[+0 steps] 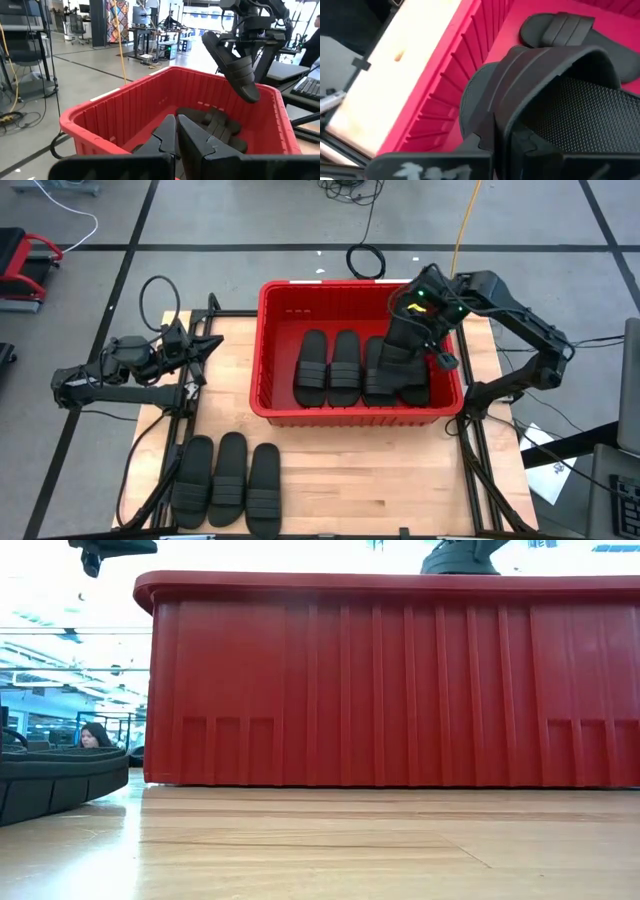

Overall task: Pick and place slides into bin
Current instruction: Put the black slide into the red bin

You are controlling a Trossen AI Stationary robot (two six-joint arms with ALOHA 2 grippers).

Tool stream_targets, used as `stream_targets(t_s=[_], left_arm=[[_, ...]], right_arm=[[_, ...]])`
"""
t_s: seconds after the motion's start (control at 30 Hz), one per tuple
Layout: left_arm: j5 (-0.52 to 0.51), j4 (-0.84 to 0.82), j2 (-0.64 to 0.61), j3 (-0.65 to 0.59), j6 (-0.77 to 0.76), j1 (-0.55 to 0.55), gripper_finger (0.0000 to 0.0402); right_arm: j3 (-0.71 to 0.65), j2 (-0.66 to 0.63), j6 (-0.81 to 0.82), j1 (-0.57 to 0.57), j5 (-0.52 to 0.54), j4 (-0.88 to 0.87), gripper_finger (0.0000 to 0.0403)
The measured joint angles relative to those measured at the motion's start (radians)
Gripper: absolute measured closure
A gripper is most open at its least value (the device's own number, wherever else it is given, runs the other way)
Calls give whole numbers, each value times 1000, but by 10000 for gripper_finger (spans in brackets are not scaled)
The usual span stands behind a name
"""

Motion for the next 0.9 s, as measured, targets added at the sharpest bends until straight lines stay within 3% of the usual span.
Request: stream_targets(t_s=[0.23, 0.43, 0.57, 0.67, 0.9], left_arm=[[-25, 2, 0, 0, -47, 0, 387], [-146, 11, 0, 0, -80, 0, 387], [-206, 12, 0, 0, -98, 1, 387], [-224, 12, 0, 0, -113, 1, 387], [-256, 12, 0, 0, -150, 1, 387]], right_arm=[[-83, -16, -63, -45, -158, 15, 402], [-291, -105, -64, -145, -270, 60, 402], [-389, -169, -67, -169, -284, 95, 402], [-420, -213, -79, -169, -260, 114, 402], [-435, -244, -88, -169, -51, 179, 401]])
